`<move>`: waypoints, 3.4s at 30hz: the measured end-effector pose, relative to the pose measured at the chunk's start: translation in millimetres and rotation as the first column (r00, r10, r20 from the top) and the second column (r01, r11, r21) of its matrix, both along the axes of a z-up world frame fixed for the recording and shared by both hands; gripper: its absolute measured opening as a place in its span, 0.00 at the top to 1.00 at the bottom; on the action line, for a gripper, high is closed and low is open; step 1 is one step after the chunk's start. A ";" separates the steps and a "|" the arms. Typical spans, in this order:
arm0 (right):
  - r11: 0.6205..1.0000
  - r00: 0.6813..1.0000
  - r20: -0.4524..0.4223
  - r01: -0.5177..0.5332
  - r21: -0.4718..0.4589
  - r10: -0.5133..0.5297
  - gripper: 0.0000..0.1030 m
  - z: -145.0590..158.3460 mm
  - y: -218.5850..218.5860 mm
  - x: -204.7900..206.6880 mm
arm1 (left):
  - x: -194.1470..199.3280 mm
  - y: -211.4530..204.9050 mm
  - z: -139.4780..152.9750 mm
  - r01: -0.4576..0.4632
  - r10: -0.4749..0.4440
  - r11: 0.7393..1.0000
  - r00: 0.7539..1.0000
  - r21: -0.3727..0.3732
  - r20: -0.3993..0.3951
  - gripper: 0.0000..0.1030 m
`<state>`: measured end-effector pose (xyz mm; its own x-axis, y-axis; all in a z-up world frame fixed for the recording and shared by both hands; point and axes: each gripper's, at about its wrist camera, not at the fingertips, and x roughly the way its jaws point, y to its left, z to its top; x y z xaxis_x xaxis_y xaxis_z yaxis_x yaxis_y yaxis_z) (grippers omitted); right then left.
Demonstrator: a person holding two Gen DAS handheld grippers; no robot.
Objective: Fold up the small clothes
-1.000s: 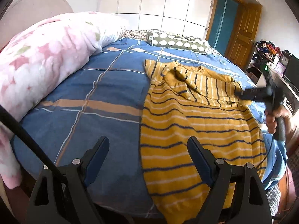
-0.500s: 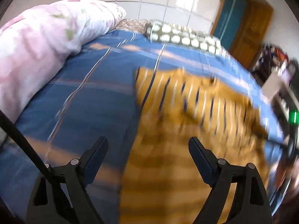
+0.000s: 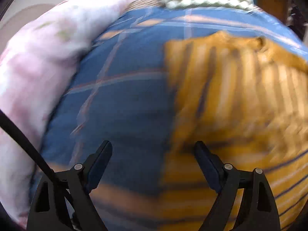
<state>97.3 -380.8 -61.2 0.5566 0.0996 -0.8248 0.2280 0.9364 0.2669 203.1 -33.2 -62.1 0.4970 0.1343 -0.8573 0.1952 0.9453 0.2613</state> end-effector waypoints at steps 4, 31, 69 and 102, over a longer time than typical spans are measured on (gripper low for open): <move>0.999 0.999 0.020 0.040 0.037 -0.040 0.99 17.2 -2.4 -17.6 | -36.8 46.0 9.2 -0.025 0.017 0.985 0.999 -0.173 -0.051 0.17; 0.908 0.990 0.140 -0.080 0.410 0.024 0.47 -24.0 36.7 -209.7 | -177.0 81.3 -9.8 -0.001 -0.116 0.648 0.988 -0.761 -0.101 0.60; 0.890 0.995 0.036 -0.104 0.444 0.098 0.93 -17.3 89.2 -230.6 | -232.8 84.0 -8.6 -0.124 -0.080 0.673 0.968 -0.729 -0.238 0.92; 0.977 0.964 0.253 -0.128 0.173 0.081 0.94 90.4 34.3 -40.2 | -21.7 -5.7 82.7 0.073 -0.060 0.865 0.997 -0.496 0.043 0.91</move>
<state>57.2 -346.5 29.2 0.7161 0.3063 -0.6272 0.0382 0.8800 0.4734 181.4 -38.8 20.6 0.5119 -0.3402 -0.7888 0.2618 0.9364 -0.2339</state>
